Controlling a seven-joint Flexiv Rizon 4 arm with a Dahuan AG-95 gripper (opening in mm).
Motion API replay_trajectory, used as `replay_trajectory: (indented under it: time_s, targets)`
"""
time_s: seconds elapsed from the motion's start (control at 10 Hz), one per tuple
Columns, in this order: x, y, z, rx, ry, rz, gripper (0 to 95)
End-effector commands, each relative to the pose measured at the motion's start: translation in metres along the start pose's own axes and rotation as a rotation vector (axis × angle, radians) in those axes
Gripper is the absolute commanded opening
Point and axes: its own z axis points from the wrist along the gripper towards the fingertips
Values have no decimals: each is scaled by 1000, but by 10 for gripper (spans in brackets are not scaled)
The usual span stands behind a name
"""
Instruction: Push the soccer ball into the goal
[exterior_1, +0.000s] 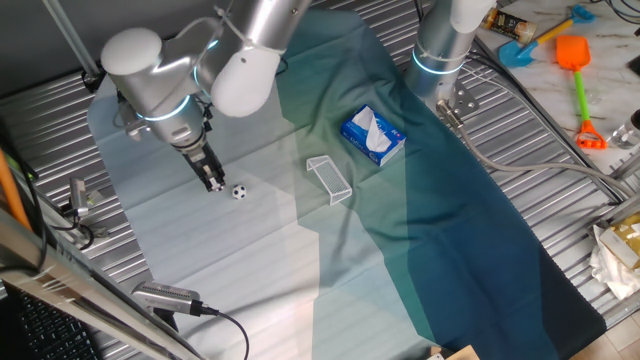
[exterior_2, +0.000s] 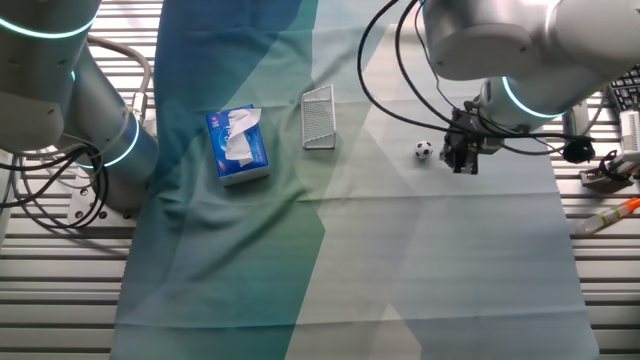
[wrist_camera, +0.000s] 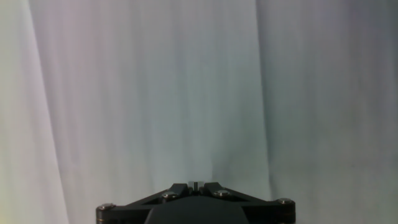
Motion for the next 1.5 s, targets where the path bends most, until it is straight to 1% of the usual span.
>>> replay_trajectory:
  time_s: [0.1,0.3,0.4,0.9,1.0,1.1,1.2,1.4,1.5]
  targets:
    - [-1,1,4,-6,7,10,0]
    - [5,2,10,-6,8,12,0]
    - [13,3,16,-4,6,10,0]
    - [34,9,27,-2,-5,22,0]
    - [36,10,28,-3,-7,23,0]
    - [41,12,30,-1,-11,26,0]
    - [45,14,29,-2,-13,28,0]
    - [49,17,23,-4,-8,29,0]
    - [51,19,24,-5,-9,30,0]
